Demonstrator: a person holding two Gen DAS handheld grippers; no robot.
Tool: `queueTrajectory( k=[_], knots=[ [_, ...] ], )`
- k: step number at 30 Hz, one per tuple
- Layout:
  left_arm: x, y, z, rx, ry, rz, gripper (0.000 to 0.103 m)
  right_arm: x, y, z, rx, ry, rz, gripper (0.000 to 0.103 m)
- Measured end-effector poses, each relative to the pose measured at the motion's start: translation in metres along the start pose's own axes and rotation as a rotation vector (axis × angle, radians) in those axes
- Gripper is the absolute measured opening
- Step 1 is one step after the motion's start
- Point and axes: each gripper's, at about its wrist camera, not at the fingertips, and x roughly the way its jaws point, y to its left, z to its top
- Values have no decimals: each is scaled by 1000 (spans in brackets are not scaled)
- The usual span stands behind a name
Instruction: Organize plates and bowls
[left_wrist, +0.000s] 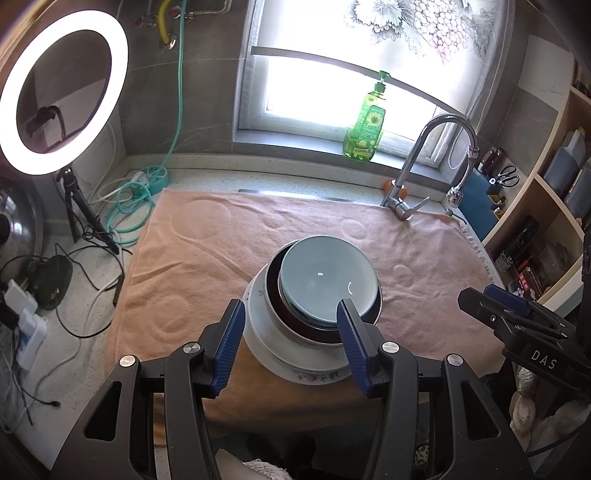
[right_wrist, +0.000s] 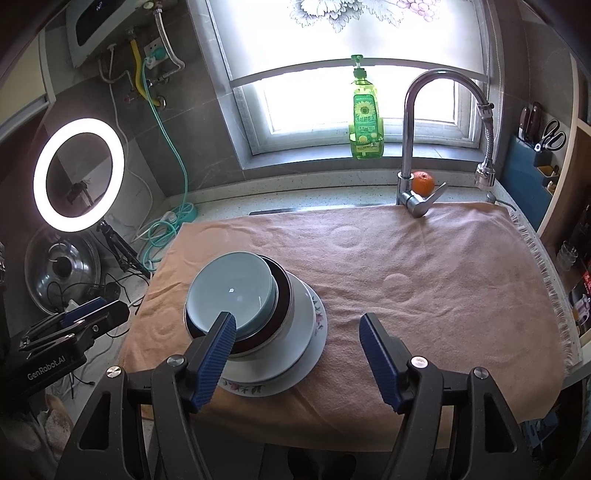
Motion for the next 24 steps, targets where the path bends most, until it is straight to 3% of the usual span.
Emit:
queueTrajectory(
  k=[24],
  knots=[
    [6,2,5,10,10,-2,51,12,2,1,7,20,-9,66]
  ],
)
